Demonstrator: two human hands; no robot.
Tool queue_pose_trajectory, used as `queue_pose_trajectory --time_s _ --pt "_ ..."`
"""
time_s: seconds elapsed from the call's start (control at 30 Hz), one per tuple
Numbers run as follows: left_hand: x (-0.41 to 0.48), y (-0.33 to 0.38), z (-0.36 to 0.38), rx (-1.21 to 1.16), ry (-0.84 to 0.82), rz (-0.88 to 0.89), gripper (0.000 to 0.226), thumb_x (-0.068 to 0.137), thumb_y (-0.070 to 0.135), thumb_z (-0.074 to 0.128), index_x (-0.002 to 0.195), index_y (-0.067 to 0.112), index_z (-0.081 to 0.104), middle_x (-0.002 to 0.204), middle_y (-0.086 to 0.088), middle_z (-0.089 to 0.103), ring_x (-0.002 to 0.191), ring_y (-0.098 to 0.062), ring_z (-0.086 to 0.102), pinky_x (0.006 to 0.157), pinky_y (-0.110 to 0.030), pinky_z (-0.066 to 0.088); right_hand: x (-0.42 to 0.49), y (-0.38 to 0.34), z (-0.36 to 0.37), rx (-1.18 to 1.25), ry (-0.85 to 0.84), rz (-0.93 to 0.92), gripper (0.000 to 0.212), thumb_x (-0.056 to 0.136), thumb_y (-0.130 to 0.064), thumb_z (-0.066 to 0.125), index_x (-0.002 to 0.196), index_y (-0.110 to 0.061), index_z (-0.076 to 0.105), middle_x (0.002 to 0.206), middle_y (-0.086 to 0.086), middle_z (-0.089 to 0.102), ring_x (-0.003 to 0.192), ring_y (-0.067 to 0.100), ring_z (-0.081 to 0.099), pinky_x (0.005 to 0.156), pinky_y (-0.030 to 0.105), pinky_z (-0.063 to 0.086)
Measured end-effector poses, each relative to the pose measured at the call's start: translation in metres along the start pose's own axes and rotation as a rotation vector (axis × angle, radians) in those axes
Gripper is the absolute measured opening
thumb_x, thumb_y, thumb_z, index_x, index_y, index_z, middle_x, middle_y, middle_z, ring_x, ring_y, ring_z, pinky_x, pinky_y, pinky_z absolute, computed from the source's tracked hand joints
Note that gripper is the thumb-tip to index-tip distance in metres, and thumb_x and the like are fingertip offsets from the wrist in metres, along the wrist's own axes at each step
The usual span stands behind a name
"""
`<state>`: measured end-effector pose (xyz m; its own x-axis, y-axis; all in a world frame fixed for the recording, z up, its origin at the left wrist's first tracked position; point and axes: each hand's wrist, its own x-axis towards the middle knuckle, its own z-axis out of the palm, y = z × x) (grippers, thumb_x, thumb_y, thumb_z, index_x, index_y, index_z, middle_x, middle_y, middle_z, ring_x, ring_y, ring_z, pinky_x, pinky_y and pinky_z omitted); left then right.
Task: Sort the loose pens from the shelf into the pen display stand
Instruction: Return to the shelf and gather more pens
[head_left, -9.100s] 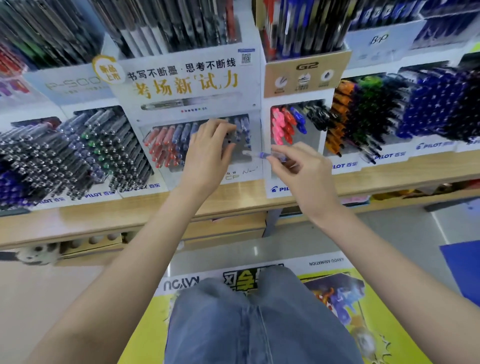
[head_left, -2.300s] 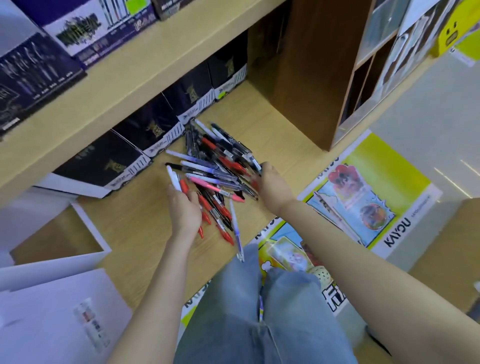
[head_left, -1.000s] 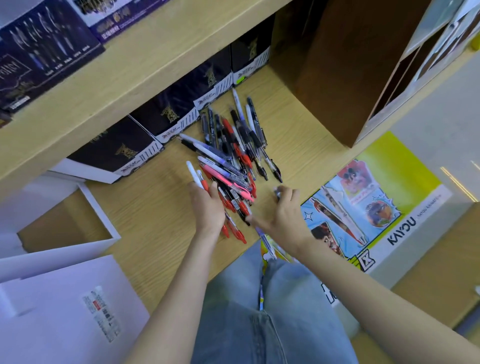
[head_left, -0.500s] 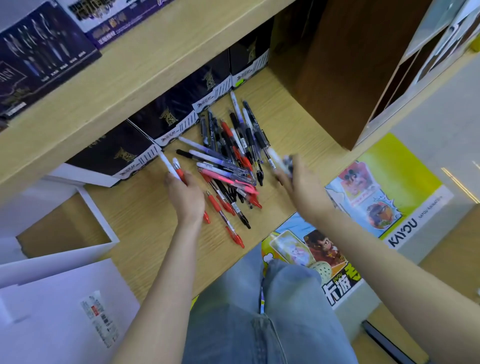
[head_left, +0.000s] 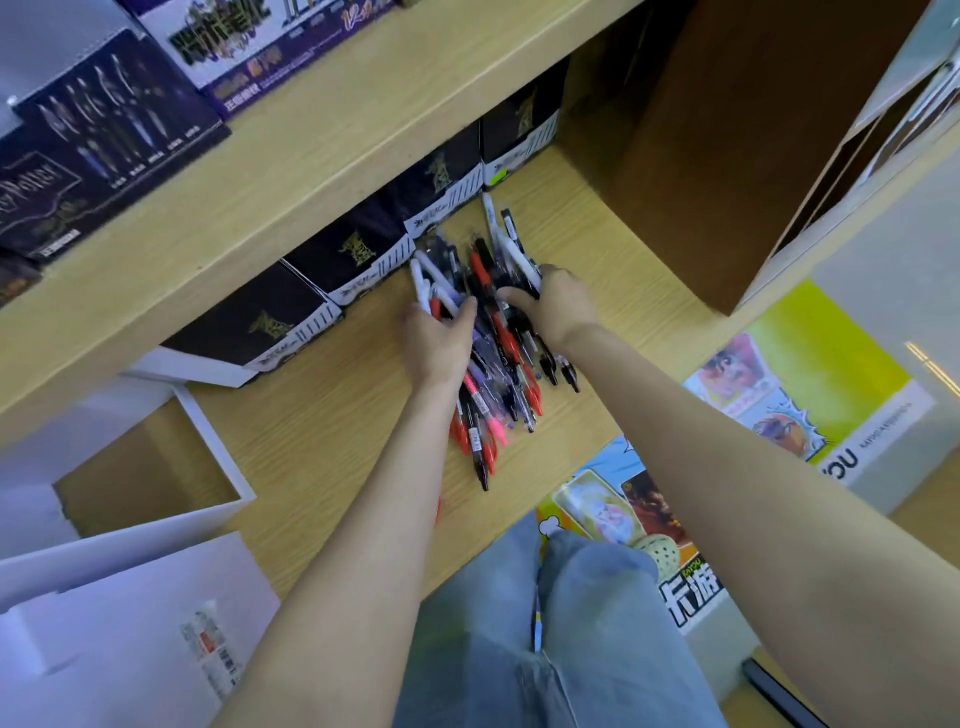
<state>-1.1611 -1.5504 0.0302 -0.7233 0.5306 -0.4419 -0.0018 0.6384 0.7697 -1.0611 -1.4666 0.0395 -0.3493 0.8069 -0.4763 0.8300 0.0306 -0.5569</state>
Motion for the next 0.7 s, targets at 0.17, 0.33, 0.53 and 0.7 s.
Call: queue_pose_trajectory --time_s 0.17,0.33,0.53,0.7 --pt "0.005 0.007 0.003 0.041 -0.039 0.055 0.036 0.088 0.022 0.061 0.119 0.006 0.052 0.106 -0.009 0.064 0.058 -0.004 0.051 0.043 -0.015 0.042 -0.004 0.012 -0.001 0.245 0.052 -0.019 0.031 0.092 -0.040 0.053 0.086 -0.011 0.043 0.066 0.000 0.038 0.050 0.016 0.034 0.044 0.026 0.025" --pt "0.001 0.011 -0.002 0.109 -0.047 0.141 0.030 0.096 0.019 0.051 0.117 -0.002 0.048 0.083 -0.002 0.054 0.054 -0.006 0.047 0.044 -0.016 0.040 -0.005 0.021 -0.008 0.298 0.077 0.062 0.031 0.098 -0.036 0.041 0.096 -0.006 0.047 0.076 0.006 0.041 0.053 0.016 0.036 0.046 0.027 0.028" --pt "-0.015 0.019 -0.012 0.084 -0.051 0.216 0.035 0.096 0.013 0.047 0.126 -0.001 0.039 0.080 0.002 0.047 0.054 -0.008 0.046 0.038 -0.010 0.036 -0.011 0.025 -0.021 0.345 0.091 0.091 0.024 0.102 -0.027 0.032 0.108 -0.006 0.040 0.085 0.004 0.050 0.055 0.011 0.042 0.038 0.017 0.033" --pt "-0.022 0.025 -0.014 -0.038 -0.057 0.157 0.035 0.095 0.011 0.049 0.128 0.004 0.038 0.076 0.004 0.045 0.055 -0.006 0.048 0.042 -0.011 0.041 -0.023 0.024 -0.033 0.638 0.139 0.092 0.012 0.101 -0.020 0.034 0.106 -0.009 0.029 0.083 -0.007 0.050 0.055 0.011 0.045 0.038 0.009 0.036"
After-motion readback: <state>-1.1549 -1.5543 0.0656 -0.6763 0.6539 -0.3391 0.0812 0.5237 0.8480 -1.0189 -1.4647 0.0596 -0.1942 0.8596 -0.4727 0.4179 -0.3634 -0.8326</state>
